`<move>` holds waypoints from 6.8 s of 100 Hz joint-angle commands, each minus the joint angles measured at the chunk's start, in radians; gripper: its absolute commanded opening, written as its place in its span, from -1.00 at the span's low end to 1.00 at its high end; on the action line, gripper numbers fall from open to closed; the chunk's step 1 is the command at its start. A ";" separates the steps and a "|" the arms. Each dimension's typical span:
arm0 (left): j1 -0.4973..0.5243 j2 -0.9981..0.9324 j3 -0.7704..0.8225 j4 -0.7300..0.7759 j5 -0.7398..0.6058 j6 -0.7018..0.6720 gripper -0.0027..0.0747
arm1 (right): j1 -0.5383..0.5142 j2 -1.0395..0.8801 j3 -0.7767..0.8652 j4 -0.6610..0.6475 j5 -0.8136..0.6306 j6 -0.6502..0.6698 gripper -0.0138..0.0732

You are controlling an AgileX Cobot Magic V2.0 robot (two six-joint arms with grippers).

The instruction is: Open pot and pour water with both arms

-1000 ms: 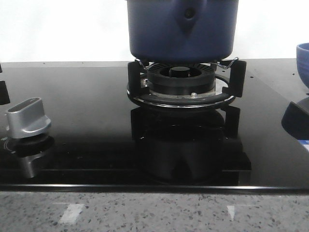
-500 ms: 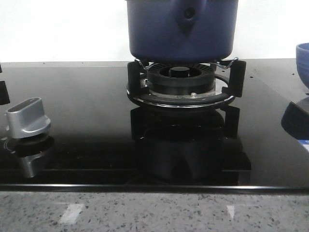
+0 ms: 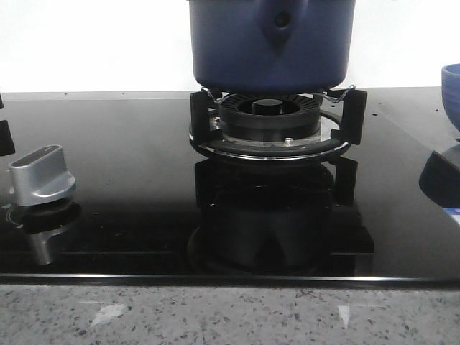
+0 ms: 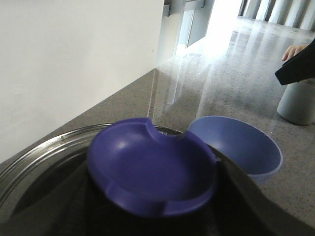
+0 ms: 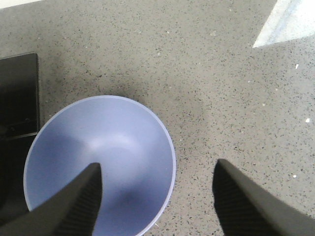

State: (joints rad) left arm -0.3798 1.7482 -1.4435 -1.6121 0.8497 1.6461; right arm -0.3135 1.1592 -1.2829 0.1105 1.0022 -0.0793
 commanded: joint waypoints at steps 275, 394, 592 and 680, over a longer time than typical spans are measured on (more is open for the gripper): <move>0.348 -0.829 0.241 0.185 -0.436 -0.219 -0.98 | 0.108 -0.309 0.208 1.170 -0.414 -0.934 -0.81; 0.326 -1.753 1.151 0.061 -0.497 -0.219 -0.98 | 0.112 -1.074 1.071 1.175 -0.495 -1.051 -0.81; 0.320 -1.781 1.477 1.446 -0.761 -1.607 -0.98 | 0.112 -1.074 1.071 1.175 -0.495 -1.051 -0.81; 0.320 -1.779 1.477 1.446 -0.761 -1.607 -0.98 | 0.112 -1.072 1.078 0.101 -0.810 -0.091 -0.81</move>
State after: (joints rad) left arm -0.0504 -0.0045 0.0012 -0.1542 0.1608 0.0498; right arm -0.2028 0.0771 -0.1856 0.5790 0.2976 -0.5050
